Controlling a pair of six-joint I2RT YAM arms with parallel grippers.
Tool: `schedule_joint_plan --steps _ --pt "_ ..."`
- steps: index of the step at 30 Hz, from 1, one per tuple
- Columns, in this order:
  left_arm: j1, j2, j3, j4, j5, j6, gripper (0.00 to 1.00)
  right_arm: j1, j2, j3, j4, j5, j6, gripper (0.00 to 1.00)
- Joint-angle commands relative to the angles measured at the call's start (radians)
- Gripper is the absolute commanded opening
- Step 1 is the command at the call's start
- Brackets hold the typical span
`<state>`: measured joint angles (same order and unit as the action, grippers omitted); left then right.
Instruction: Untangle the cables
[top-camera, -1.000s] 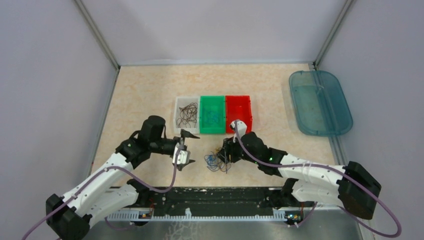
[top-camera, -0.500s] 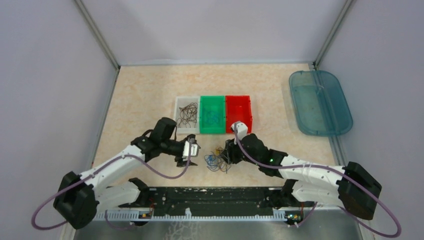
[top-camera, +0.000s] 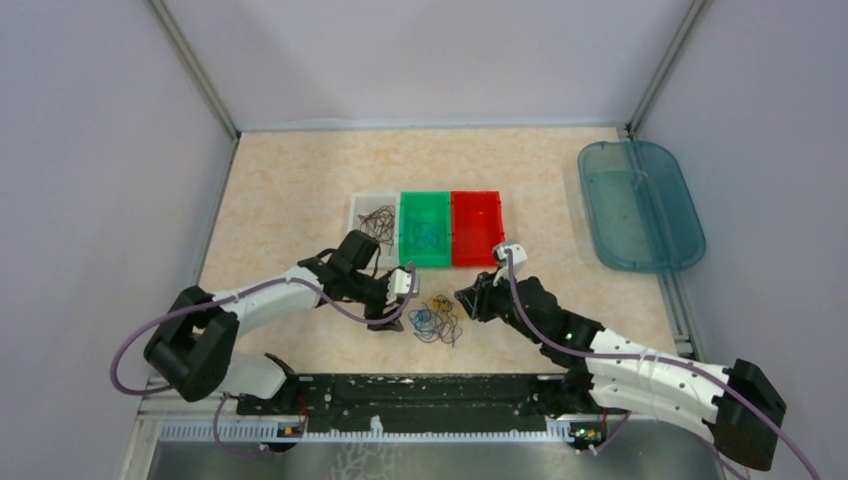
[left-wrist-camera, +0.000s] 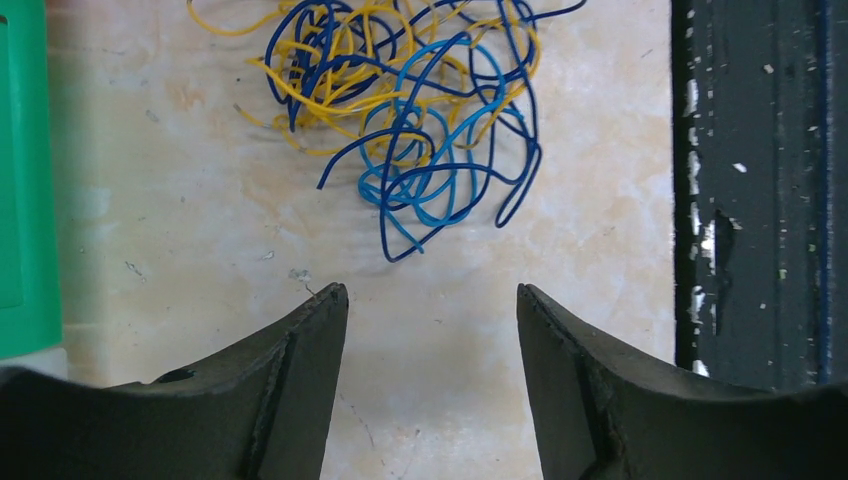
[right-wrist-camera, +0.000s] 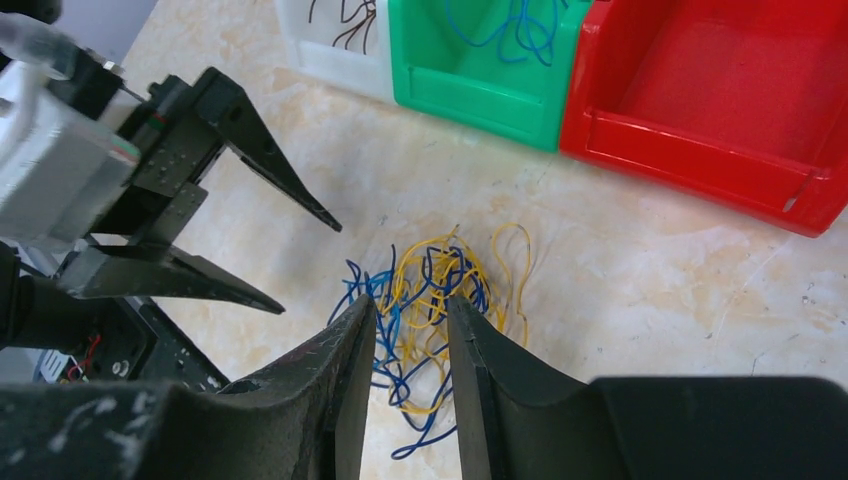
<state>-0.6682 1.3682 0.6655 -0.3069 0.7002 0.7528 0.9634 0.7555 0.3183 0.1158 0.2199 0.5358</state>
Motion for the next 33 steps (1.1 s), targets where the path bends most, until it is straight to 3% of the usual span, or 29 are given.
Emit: schedule_joint_plan --steps 1,18,22,28,33 --pt "-0.007 0.062 0.04 0.068 -0.047 -0.019 0.68 -0.006 -0.025 0.025 0.033 0.032 0.009 0.33" --pt "-0.037 0.227 0.138 0.062 -0.026 -0.056 0.56 -0.006 -0.028 0.012 0.044 0.068 -0.015 0.27" --pt "-0.039 0.226 0.141 0.048 -0.063 -0.028 0.43 -0.006 -0.024 0.015 0.049 0.068 -0.019 0.27" --pt "-0.039 0.173 0.134 -0.004 -0.104 0.034 0.05 -0.006 -0.009 0.012 0.066 0.062 -0.022 0.26" --pt "-0.039 0.085 0.121 -0.044 -0.1 0.047 0.01 -0.006 0.028 0.014 0.115 0.028 -0.034 0.27"
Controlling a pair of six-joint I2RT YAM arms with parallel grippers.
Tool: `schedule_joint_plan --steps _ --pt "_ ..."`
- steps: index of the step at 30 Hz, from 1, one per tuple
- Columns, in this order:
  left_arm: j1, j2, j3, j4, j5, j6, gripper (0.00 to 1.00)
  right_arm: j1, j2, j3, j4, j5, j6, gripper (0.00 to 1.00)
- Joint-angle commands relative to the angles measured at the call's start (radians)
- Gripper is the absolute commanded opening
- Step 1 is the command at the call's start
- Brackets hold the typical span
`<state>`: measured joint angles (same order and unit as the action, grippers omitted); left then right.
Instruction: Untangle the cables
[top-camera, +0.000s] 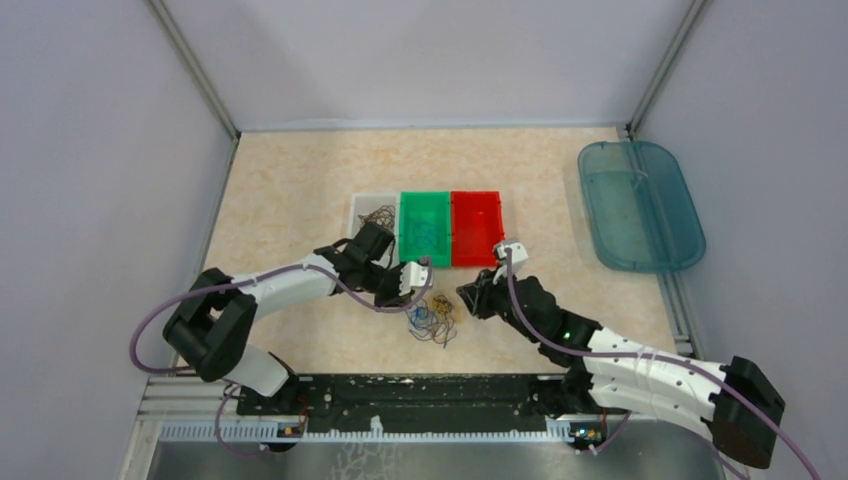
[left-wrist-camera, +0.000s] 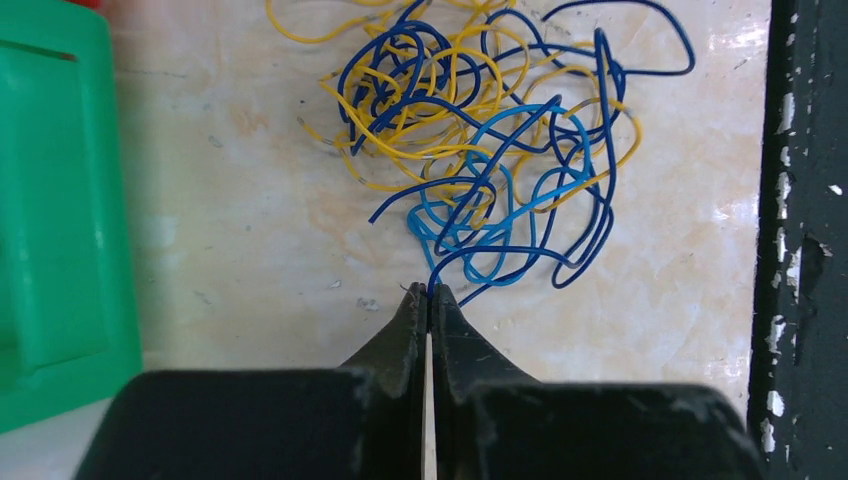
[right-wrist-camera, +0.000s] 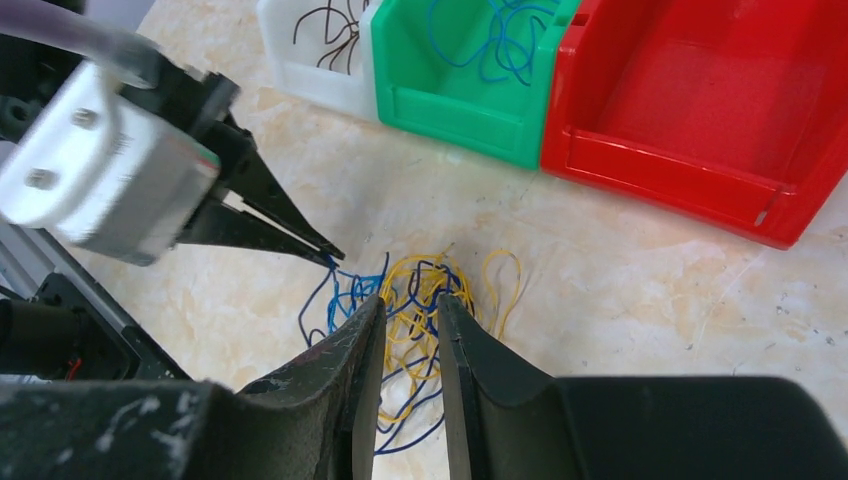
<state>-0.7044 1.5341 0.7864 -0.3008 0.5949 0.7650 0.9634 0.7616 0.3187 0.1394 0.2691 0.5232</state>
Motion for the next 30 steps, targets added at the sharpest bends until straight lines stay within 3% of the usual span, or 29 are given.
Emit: schedule_joint_plan --steps 1,6,9,16,24,30 --pt "-0.003 -0.098 0.005 -0.058 0.011 0.027 0.02 -0.006 0.032 0.015 0.106 -0.033 -0.024 0.28" --pt "-0.004 -0.161 0.065 -0.151 0.048 0.006 0.04 -0.006 0.097 0.008 0.232 -0.139 -0.062 0.38" --pt "-0.004 -0.213 0.105 -0.2 0.057 0.01 0.03 -0.006 0.125 -0.008 0.342 -0.215 -0.105 0.51" --pt "-0.004 -0.368 0.196 -0.223 0.112 0.018 0.02 -0.005 0.091 -0.017 0.549 -0.366 -0.143 0.68" --pt "-0.007 -0.403 0.285 -0.191 0.175 -0.029 0.02 -0.006 0.15 0.052 0.696 -0.519 -0.046 0.69" --pt "-0.016 -0.416 0.337 -0.175 0.178 -0.01 0.02 -0.006 0.169 0.068 0.753 -0.536 0.015 0.63"
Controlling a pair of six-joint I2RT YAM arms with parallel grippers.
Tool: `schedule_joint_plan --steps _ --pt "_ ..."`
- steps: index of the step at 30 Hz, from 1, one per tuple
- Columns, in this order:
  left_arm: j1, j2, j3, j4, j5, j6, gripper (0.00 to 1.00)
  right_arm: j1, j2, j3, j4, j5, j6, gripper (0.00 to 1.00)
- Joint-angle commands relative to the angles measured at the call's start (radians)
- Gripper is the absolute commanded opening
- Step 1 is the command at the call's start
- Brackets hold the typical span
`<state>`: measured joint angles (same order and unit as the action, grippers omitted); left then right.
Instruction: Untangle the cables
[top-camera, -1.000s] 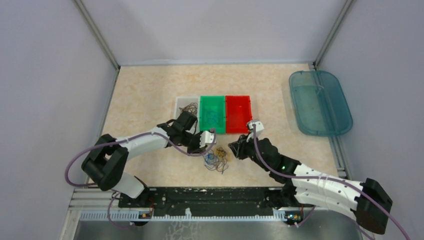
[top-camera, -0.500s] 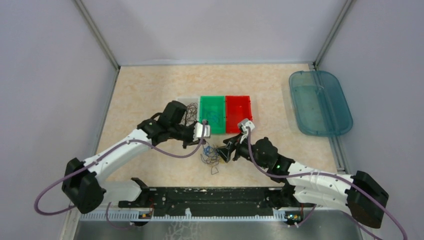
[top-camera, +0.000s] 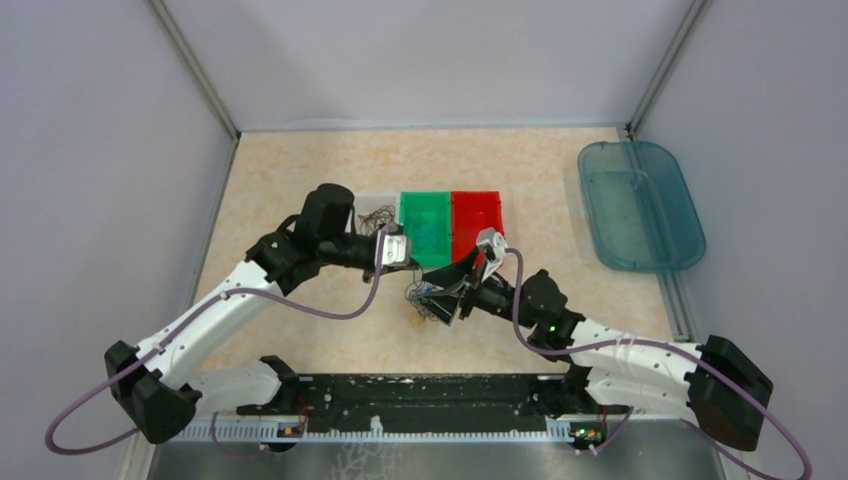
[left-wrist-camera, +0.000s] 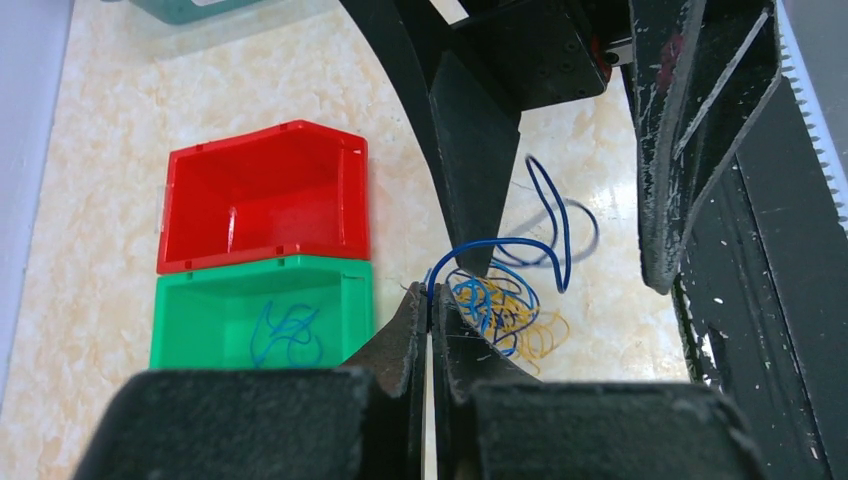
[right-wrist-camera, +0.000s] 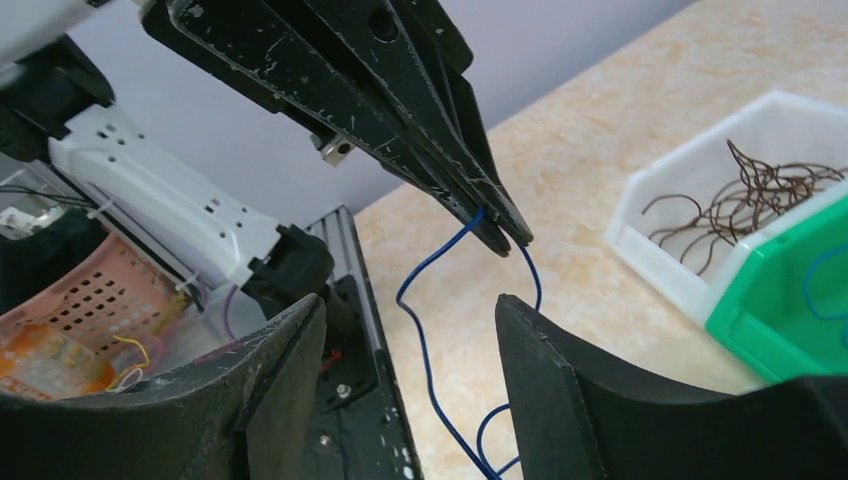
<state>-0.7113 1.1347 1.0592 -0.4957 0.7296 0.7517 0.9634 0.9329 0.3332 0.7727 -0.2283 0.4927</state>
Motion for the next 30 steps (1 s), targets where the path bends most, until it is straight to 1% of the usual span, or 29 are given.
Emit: schedule_joint_plan --steps 1,3,7,10,16,19,21,23,25,30 --pt "-0.01 -0.02 0.08 0.014 0.046 0.013 0.02 -0.006 -0.014 0.057 0.098 -0.026 0.044 0.63" --pt "-0.01 -0.029 0.104 -0.004 0.057 0.047 0.01 -0.007 -0.051 0.071 0.042 -0.013 0.036 0.63" --pt "-0.01 -0.064 0.109 -0.049 0.098 0.132 0.0 -0.044 -0.133 0.162 -0.181 -0.031 0.024 0.64" --pt "-0.012 -0.093 0.091 -0.056 0.129 0.159 0.0 -0.084 -0.184 0.199 -0.271 -0.034 0.022 0.63" --pt "-0.019 -0.119 0.063 -0.033 0.144 0.171 0.0 -0.138 -0.262 0.21 -0.335 -0.011 -0.005 0.64" --pt "-0.022 -0.127 0.049 -0.014 0.144 0.183 0.0 -0.143 -0.261 0.223 -0.384 0.011 -0.036 0.63" --pt "-0.025 -0.13 0.044 -0.001 0.152 0.186 0.0 -0.143 -0.232 0.226 -0.411 0.012 -0.069 0.63" --pt "-0.029 -0.13 0.045 0.006 0.156 0.183 0.0 -0.143 -0.194 0.224 -0.396 -0.049 -0.089 0.63" --pt "-0.033 -0.129 0.045 0.01 0.158 0.181 0.0 -0.143 -0.155 0.214 -0.341 -0.103 -0.075 0.63" --pt "-0.045 -0.13 0.043 0.034 0.156 0.162 0.0 -0.137 -0.08 0.204 -0.22 -0.175 -0.078 0.67"
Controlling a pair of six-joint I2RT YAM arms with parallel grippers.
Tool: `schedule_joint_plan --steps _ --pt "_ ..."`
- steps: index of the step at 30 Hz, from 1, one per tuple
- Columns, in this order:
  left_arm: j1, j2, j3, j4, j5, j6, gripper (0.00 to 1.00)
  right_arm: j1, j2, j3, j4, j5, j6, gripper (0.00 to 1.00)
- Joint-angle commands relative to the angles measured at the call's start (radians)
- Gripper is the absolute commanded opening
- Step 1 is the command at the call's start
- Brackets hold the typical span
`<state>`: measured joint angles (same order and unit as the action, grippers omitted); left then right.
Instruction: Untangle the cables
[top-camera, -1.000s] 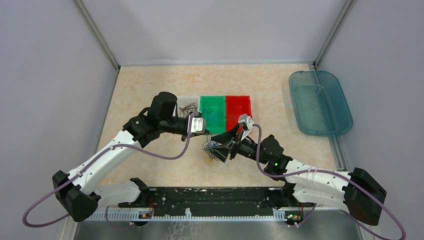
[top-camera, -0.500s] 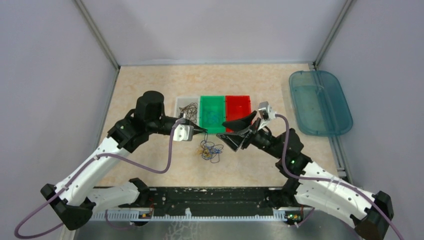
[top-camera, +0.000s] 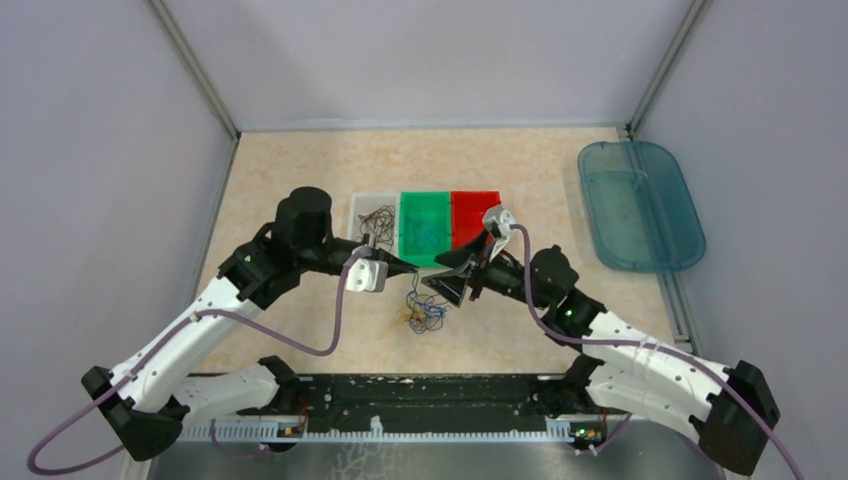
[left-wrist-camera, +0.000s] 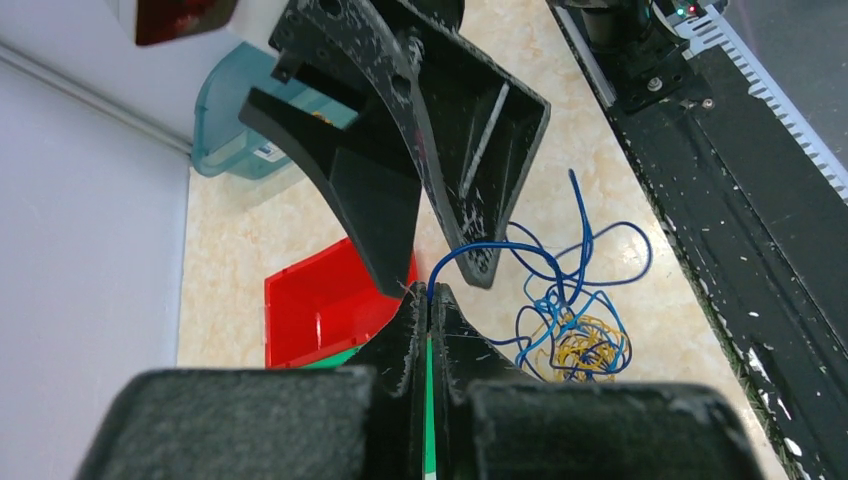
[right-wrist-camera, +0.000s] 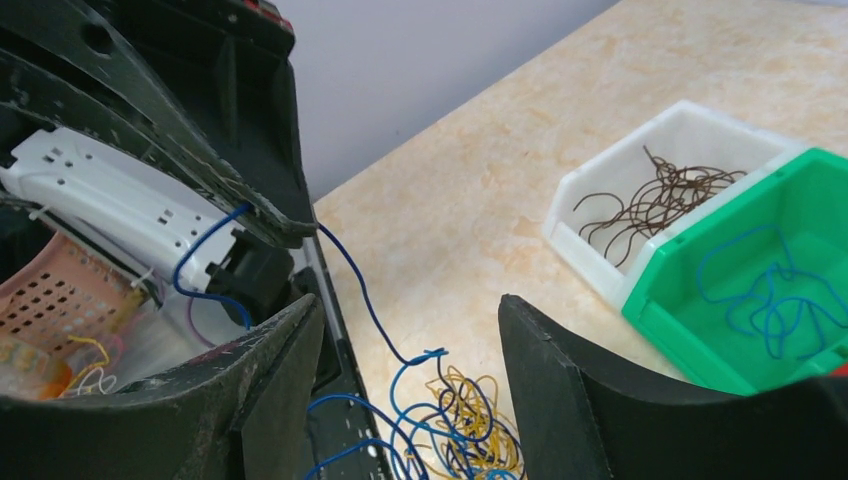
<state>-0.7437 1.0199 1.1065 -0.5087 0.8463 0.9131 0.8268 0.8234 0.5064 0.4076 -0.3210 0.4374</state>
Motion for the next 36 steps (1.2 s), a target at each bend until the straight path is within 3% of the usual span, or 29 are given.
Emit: schedule_joint_plan --steps 1,9,27,36 --pt "-0.015 -0.014 -0.008 0.055 0.039 -0.008 0.0 0.002 0.045 0.035 0.158 -0.088 -0.025 0.67" --pt "-0.038 -0.018 -0.02 0.108 0.04 -0.045 0.0 0.062 0.2 0.094 0.175 -0.023 -0.11 0.7" --pt "-0.071 0.011 0.225 0.155 0.135 -0.276 0.0 0.064 0.498 -0.139 0.734 0.172 0.027 0.56" --pt "-0.072 0.059 0.359 0.21 0.133 -0.339 0.0 0.067 0.575 -0.252 0.856 0.213 0.079 0.53"
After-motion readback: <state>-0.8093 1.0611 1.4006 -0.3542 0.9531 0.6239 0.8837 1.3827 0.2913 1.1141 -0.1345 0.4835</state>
